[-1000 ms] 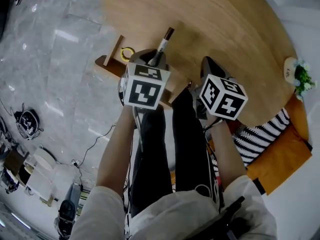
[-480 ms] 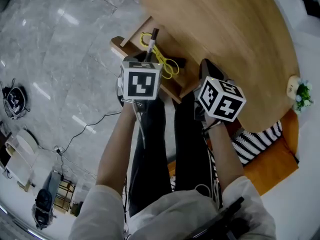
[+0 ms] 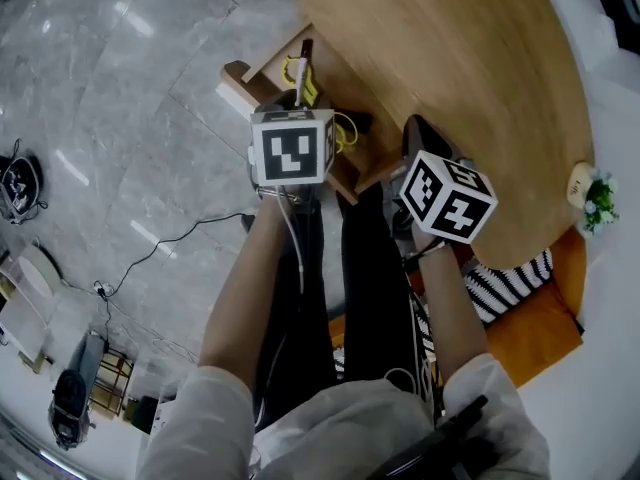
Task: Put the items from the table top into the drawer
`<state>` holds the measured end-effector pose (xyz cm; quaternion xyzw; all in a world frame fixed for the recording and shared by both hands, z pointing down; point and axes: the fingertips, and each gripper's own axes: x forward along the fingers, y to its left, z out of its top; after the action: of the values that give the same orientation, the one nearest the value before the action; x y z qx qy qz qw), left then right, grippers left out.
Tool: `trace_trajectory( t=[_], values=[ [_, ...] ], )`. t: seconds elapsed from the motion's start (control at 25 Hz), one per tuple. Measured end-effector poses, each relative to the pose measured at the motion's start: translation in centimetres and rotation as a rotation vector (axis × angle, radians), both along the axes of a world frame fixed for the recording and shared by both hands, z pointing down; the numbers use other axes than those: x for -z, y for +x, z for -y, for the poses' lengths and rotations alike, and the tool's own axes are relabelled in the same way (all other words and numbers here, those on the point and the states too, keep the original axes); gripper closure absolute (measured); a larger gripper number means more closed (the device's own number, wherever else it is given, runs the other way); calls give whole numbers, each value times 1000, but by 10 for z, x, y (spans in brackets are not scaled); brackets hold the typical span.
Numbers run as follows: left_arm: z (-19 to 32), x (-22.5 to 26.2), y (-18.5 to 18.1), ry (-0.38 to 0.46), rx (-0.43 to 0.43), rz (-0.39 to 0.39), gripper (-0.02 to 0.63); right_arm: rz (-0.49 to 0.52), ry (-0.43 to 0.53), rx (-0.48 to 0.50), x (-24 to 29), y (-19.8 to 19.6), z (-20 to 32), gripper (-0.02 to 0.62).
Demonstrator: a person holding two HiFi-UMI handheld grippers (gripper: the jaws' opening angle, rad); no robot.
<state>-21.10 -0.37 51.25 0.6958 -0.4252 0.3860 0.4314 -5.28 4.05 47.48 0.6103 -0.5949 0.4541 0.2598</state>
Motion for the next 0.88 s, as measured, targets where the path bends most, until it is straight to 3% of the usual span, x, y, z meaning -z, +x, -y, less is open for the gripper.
trace_trajectory(
  t=[0.28,0.44,0.6,0.68,0.88],
  values=[
    [6,20,-8,50,-42,22,459,3,22,-74,7,16,-3,603],
    [14,58,-13,73,-84,23,459,-10,37,-79,33,18,-6,603],
    [11,130,-15,121,-170,12,468,-56,56,-35,88,13,-15,603],
    [4,175,-20,150,-195,12,505,-76,48,-18,124,8,-28,603],
    [30,291,-28,310,-182,-48,565,-144,134,-10,210,3,-19,603]
  ],
)
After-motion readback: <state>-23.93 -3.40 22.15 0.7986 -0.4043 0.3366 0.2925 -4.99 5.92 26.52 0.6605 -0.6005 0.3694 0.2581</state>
